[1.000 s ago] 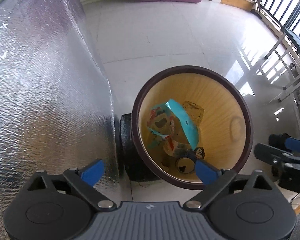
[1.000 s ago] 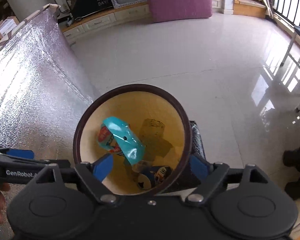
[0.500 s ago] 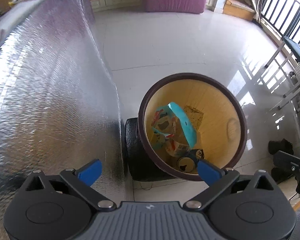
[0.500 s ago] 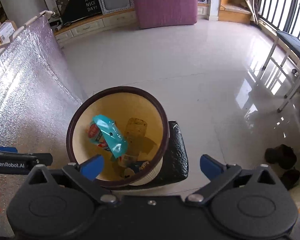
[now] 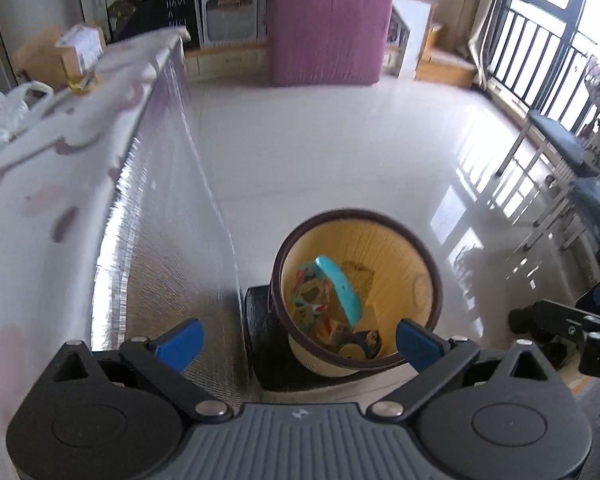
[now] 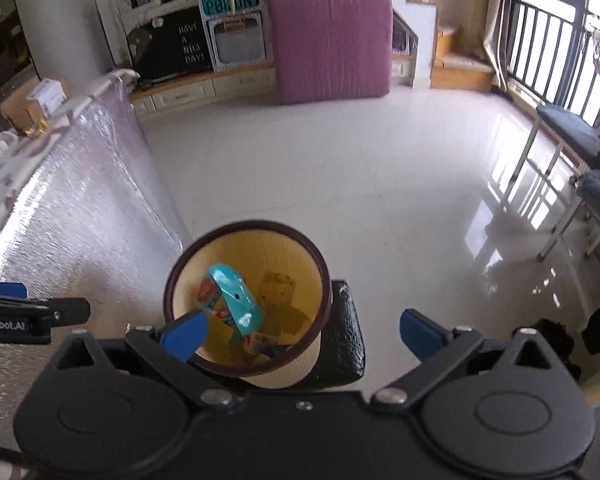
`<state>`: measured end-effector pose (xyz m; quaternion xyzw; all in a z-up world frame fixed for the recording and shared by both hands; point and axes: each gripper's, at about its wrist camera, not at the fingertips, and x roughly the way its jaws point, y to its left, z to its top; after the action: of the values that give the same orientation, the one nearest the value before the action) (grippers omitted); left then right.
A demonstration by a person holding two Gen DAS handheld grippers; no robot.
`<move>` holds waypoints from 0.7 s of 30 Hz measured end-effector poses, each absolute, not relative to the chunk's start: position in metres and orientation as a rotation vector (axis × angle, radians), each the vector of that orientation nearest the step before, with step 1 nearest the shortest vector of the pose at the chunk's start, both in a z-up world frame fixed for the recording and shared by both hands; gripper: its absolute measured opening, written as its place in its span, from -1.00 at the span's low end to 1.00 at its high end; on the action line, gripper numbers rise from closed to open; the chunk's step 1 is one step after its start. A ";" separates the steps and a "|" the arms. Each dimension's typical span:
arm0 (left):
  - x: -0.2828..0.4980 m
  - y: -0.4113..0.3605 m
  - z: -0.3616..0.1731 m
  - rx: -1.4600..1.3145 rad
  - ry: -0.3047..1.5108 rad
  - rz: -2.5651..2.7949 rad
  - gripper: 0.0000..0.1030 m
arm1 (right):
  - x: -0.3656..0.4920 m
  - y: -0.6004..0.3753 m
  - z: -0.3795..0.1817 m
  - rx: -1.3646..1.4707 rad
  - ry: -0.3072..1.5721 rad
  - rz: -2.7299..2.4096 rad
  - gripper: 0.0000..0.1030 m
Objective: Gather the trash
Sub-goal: 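Raise both open grippers from the wastebasket back toward the table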
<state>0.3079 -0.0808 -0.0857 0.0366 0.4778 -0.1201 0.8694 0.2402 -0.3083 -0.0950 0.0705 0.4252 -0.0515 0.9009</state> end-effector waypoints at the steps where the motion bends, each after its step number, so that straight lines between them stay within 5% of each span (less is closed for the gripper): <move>1: 0.305 -0.078 -0.080 0.071 0.985 -0.254 0.97 | 0.237 -0.306 -0.090 0.142 0.867 -0.104 1.00; 21: 0.257 0.032 0.021 -0.022 0.677 -0.155 0.99 | 0.219 -0.233 -0.003 0.108 0.596 0.016 1.00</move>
<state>0.2567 0.0317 0.0209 -0.0107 0.3318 -0.0760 0.9402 0.2189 -0.2329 -0.0035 0.0529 0.2932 0.0080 0.9545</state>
